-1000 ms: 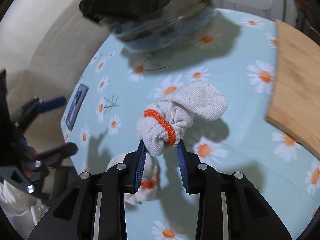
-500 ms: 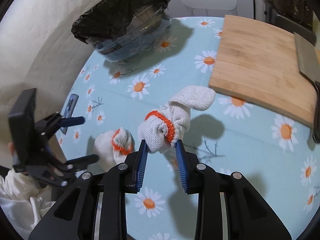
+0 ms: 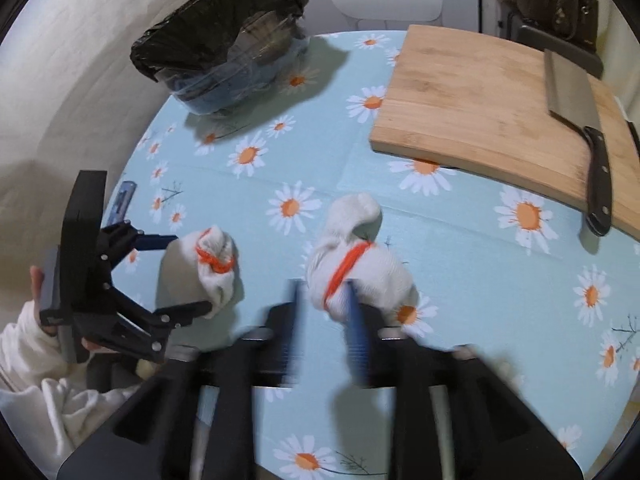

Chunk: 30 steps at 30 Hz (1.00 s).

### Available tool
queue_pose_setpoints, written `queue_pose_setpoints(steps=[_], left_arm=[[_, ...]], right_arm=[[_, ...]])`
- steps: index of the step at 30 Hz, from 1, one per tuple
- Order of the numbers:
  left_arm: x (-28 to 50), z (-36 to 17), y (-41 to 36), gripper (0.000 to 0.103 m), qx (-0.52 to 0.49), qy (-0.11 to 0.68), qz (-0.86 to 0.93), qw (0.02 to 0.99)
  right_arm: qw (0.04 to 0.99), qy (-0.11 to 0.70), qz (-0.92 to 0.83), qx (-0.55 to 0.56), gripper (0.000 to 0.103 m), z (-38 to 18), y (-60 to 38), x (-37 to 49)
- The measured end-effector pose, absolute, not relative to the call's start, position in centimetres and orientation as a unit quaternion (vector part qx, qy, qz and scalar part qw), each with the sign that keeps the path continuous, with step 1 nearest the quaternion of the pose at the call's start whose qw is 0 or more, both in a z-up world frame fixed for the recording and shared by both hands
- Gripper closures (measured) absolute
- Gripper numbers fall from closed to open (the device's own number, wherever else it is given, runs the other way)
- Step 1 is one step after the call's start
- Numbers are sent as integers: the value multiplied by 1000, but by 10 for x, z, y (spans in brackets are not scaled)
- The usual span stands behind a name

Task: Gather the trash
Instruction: 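Grasp the other white glove with the left tool while the right tool regrasps its glove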

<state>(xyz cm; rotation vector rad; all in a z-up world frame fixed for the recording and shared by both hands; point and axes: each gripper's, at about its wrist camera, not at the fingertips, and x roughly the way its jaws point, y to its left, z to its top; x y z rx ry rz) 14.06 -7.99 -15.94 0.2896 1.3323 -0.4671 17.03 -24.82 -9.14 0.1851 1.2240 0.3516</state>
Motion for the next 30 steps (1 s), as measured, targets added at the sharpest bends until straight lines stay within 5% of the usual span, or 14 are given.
queue_pose_setpoints(steps=[7, 15, 30], left_arm=[[146, -170, -86, 15, 133, 614, -219, 746], [156, -163, -83, 54, 131, 638, -232, 723], [156, -148, -28, 61, 133, 638, -176, 738]], right_arm=[[801, 575, 153, 68, 42, -101, -249, 175], [792, 596, 118, 58, 37, -131, -242, 187], [790, 604, 78, 75, 51, -141, -243, 196]])
